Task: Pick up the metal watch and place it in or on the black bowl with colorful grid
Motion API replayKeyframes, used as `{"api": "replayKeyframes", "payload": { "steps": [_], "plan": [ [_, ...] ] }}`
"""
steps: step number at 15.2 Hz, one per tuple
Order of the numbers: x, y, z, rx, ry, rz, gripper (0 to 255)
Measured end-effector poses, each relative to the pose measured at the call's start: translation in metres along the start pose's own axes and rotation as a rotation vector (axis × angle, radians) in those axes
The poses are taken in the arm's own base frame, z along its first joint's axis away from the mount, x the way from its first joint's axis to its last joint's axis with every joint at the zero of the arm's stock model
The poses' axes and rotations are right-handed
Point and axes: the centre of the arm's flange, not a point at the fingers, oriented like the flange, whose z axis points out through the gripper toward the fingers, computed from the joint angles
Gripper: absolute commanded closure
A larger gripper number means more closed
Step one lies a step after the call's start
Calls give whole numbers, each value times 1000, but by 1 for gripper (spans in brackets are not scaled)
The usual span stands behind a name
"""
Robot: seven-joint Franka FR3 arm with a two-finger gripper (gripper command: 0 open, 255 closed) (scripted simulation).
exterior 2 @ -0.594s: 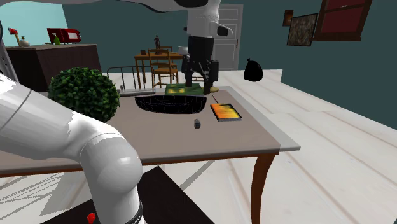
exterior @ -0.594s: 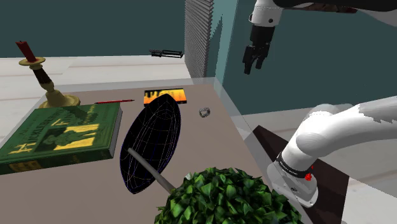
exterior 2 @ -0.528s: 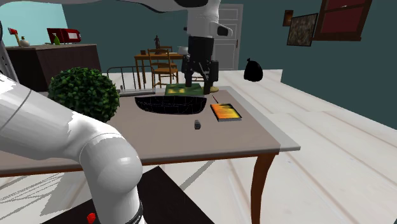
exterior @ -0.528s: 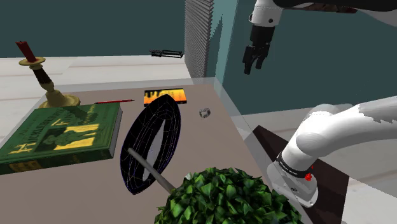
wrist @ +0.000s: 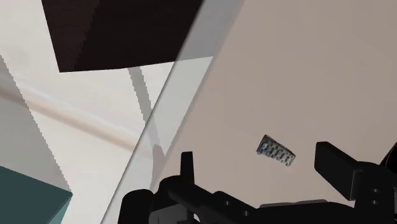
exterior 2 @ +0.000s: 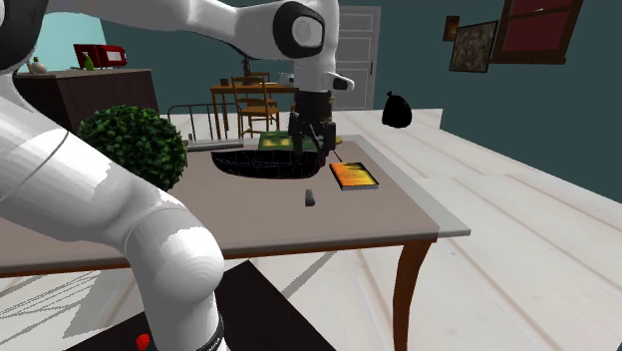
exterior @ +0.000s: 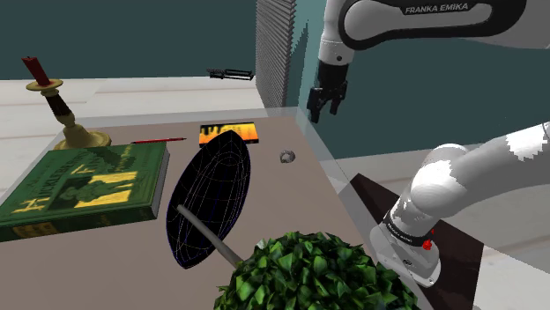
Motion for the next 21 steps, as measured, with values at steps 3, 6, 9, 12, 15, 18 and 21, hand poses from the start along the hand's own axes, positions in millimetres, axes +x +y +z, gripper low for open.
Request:
{"api": "replayKeyframes", "payload": {
  "steps": [3, 6, 9, 12, 15, 18, 21],
  "plan": [
    [20, -25, 26, -8, 7, 24, 0],
    [37, -45, 54, -17, 13, 49, 0],
    [56, -66, 79, -25, 20, 74, 0],
    [76, -87, 105, -33, 26, 97, 0],
    [81, -92, 124, -34, 28, 103, 0],
    [82, -91, 139, -34, 28, 104, 0],
    [82, -91, 151, -34, 28, 104, 0]
  ]
}}
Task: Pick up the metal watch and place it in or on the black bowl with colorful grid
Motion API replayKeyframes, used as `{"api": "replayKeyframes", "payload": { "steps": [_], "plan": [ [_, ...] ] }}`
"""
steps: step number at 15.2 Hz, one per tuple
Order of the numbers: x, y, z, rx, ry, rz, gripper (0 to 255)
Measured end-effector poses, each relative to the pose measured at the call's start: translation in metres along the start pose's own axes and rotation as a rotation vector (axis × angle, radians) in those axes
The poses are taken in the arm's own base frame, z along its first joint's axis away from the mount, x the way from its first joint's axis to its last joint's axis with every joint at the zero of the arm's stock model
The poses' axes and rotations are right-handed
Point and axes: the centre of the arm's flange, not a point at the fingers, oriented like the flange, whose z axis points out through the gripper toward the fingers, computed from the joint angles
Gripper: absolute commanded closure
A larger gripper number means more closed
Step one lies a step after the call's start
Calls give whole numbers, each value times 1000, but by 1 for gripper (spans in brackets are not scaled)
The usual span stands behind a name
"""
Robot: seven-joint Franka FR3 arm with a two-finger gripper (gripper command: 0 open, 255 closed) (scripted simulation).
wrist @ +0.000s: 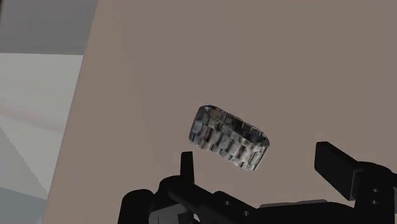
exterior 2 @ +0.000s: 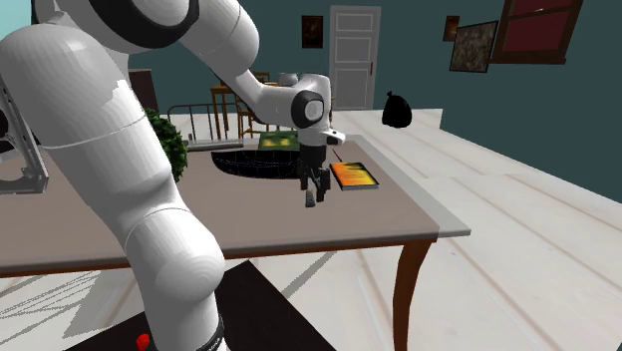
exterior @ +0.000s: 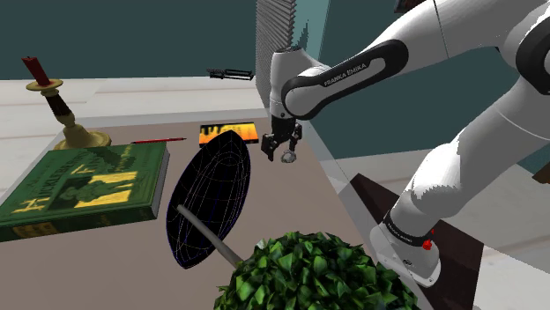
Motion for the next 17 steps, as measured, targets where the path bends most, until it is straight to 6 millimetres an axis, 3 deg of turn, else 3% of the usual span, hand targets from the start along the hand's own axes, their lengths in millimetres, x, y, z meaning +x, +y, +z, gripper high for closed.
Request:
{"api": "replayKeyframes", "payload": {
  "steps": [5, 6, 15, 16, 17],
  "plan": [
    [0, -1, 2, 0, 0, 0, 0],
    [0, -1, 2, 0, 0, 0, 255],
    [0, -1, 2, 0, 0, 0, 255],
    [0, -1, 2, 0, 0, 0, 0],
    [0, -1, 2, 0, 0, 0, 0]
  ]
}}
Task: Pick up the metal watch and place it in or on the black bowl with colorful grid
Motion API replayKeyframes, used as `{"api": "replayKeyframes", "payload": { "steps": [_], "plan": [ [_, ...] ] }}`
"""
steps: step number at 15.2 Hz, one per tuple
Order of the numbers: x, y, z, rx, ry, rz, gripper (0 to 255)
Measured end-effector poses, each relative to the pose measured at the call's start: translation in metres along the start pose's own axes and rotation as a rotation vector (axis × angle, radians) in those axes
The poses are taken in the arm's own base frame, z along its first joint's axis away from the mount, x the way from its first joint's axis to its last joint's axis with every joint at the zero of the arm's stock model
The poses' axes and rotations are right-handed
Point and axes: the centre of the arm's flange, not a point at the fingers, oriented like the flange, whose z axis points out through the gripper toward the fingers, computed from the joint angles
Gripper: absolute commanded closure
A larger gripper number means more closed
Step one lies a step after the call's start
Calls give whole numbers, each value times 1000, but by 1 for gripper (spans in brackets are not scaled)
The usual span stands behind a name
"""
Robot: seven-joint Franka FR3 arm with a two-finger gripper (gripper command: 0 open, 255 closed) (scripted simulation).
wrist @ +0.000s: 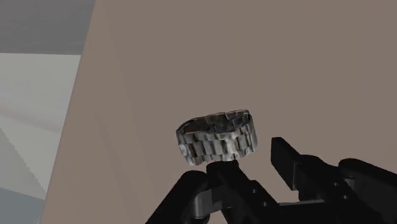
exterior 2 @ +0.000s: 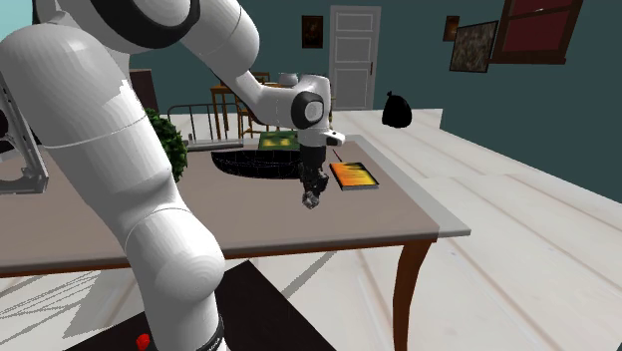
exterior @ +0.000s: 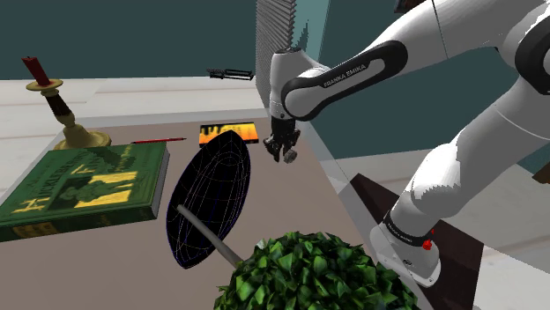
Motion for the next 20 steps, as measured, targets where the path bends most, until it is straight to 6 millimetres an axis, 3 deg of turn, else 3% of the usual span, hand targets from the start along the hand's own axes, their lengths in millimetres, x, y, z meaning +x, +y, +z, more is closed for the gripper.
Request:
{"api": "replayKeyframes", "payload": {
  "steps": [5, 12, 18, 19, 20],
  "plan": [
    [-45, -5, -23, -143, 93, -98, 0],
    [-48, 2, 7, -163, 106, -109, 0],
    [-46, 4, 9, -164, 111, -106, 0],
    [-46, 3, 9, -164, 111, -106, 255],
    [-46, 4, 9, -165, 112, -105, 255]
  ]
}}
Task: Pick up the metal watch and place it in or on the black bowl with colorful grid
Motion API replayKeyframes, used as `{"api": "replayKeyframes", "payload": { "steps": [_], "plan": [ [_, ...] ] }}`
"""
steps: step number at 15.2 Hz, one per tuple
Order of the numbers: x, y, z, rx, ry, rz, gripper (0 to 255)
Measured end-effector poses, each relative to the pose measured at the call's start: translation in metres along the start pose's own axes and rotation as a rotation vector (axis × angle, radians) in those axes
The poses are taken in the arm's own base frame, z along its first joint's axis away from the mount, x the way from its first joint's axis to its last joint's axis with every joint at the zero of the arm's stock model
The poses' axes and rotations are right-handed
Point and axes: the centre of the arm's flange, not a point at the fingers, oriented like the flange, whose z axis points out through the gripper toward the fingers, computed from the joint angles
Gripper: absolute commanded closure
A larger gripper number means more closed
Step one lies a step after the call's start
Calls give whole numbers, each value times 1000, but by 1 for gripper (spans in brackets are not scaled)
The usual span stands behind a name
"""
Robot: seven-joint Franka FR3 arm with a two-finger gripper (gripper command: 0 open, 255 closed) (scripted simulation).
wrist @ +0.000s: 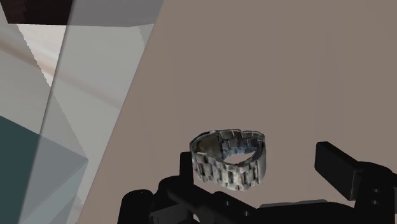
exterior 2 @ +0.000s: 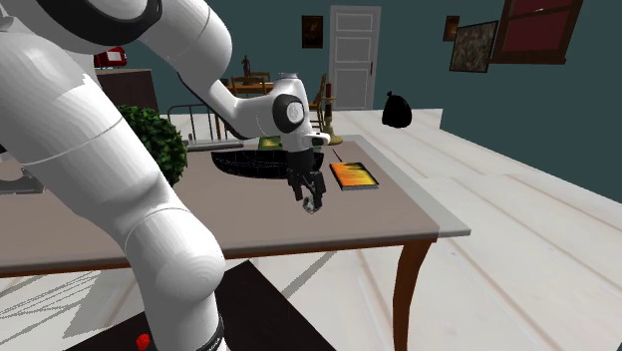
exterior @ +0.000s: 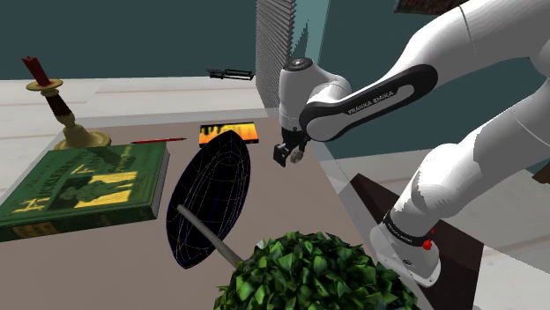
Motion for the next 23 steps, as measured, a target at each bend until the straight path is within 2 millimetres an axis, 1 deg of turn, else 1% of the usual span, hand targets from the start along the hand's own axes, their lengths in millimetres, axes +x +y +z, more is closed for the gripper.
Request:
{"api": "replayKeyframes", "payload": {
  "steps": [10, 13, 15, 23],
  "plan": [
    [0, 2, -3, 0, 1, 2, 255],
    [1, 4, -16, 0, 2, 1, 255],
    [1, 2, -23, 2, -3, -3, 255],
    [2, 8, -64, 3, -5, -5, 255]
  ]
}}
